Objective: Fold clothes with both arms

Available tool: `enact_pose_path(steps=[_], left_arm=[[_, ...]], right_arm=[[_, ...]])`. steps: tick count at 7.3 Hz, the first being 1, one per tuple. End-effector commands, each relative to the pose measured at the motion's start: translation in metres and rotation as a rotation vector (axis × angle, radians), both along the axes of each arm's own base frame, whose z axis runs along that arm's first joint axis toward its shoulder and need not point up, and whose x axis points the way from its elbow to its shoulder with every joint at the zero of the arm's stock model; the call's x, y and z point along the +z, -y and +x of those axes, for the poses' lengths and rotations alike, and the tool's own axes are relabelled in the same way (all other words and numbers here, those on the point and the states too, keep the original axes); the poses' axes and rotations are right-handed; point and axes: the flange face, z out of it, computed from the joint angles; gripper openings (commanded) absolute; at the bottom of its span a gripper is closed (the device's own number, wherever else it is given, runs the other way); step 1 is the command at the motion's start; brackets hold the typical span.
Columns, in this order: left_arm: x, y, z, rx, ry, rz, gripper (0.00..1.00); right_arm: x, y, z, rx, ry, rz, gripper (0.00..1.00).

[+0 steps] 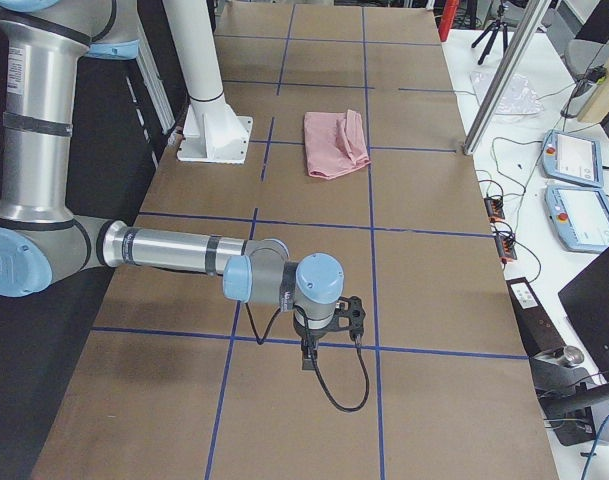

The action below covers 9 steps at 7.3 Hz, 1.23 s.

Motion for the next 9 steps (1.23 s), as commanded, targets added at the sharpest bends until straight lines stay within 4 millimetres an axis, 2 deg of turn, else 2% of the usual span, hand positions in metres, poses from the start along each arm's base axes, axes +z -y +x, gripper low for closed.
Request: enact_pose_path(steps=[1,5,9], left_arm=[[0.002,-0.003,0.000,0.000,-0.001,-0.005,1.00],[0.001,-0.003,0.000,-0.001,-0.001,-0.003,1.00],[-0.010,0.002,0.000,0.000,0.001,0.021,1.00]], right_arm=[[0.001,0.000,0.000,0.002,0.000,-0.004,1.00],[0.001,-0.001,0.000,0.002,0.000,-0.006,1.00],[0.002,-0.001,0.000,0.000,-0.002,-0.005,1.00]])
